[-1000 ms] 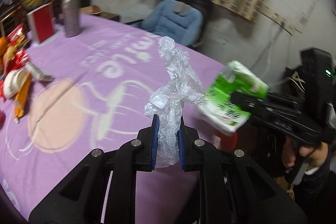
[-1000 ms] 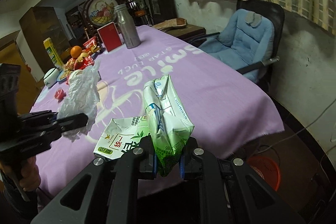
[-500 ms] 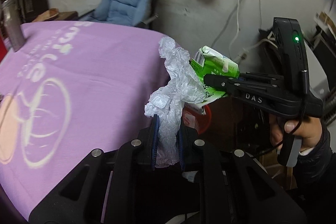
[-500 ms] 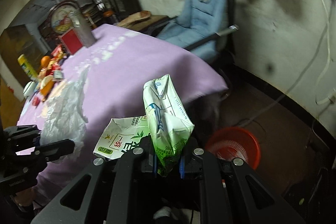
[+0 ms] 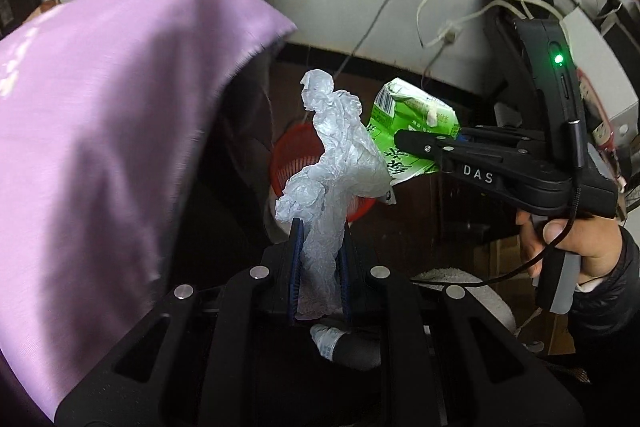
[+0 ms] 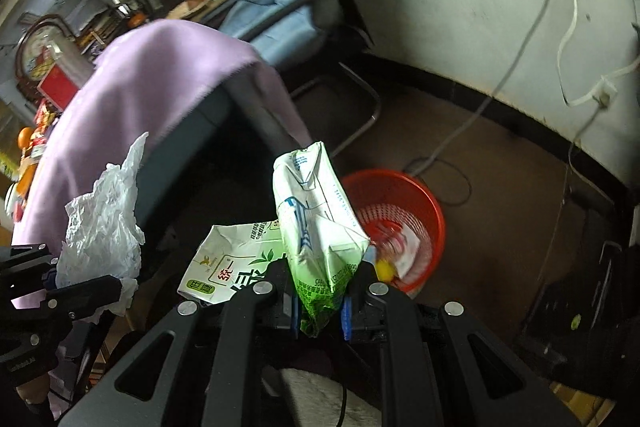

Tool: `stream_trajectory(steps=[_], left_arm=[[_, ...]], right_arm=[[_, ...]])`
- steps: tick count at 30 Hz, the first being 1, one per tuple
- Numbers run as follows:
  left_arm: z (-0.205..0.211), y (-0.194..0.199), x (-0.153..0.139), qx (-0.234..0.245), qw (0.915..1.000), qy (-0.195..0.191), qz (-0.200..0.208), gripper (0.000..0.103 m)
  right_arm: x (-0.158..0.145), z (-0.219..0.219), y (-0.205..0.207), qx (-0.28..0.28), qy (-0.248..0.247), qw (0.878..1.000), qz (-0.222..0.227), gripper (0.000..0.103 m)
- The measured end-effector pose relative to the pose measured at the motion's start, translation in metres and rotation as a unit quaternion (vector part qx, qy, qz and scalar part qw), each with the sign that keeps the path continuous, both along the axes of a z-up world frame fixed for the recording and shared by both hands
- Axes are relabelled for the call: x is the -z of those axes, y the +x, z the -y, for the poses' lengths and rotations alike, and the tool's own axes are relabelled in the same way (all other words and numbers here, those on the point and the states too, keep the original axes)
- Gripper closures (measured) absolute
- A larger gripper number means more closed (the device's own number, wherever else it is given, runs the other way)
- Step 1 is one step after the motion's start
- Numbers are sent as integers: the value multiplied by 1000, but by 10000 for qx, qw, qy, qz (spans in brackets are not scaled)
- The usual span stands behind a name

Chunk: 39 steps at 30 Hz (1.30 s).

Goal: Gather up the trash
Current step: 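Carry the plastic bag and drink carton in both tools over the red wastebasket, then open both tools to drop the bag and carton into the wastebasket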

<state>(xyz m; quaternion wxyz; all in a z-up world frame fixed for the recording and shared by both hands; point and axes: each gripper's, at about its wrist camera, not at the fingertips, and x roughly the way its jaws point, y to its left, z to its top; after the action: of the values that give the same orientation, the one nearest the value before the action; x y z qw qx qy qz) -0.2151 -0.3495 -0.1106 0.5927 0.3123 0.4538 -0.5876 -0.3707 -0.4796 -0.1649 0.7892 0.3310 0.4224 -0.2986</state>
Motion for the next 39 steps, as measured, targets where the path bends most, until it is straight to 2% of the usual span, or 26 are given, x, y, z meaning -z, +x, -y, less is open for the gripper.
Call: stream_trajectory(steps=[10,19,25,31,34,36,37,38,39], left_arm=[[38,-25,49,326,9976,600,-64,86],[69,-24,105,464,9923,1130,-224,86],[107,-19,141,304,9878,1456,-465,86],[137,-17,169,56,9832,1734,-563,85],[143,-17,179,-34,9813,1862,-492,81],[146,-14,185,-144,9789,2004,-363,70],[143,-11,186,-183,9783,2038,-339,59],[143,-9,187,-221,9777,2062,-335,48],[143,-6,187,-269,9774,2067,-362,43]], right_arm=[[71,28,-19,435,508,9964,-525,88],[136,45,-36,762,1100,9874,-849,88],[161,65,-34,935,1207,9851,-798,88],[175,83,-24,937,1121,9843,-990,88],[185,88,-20,921,1193,9825,-1094,88],[189,91,-17,899,1235,9817,-1136,86],[190,92,-14,880,1244,9813,-1179,79],[189,92,-12,864,1242,9812,-1195,64],[187,91,-10,866,1211,9816,-1192,56]])
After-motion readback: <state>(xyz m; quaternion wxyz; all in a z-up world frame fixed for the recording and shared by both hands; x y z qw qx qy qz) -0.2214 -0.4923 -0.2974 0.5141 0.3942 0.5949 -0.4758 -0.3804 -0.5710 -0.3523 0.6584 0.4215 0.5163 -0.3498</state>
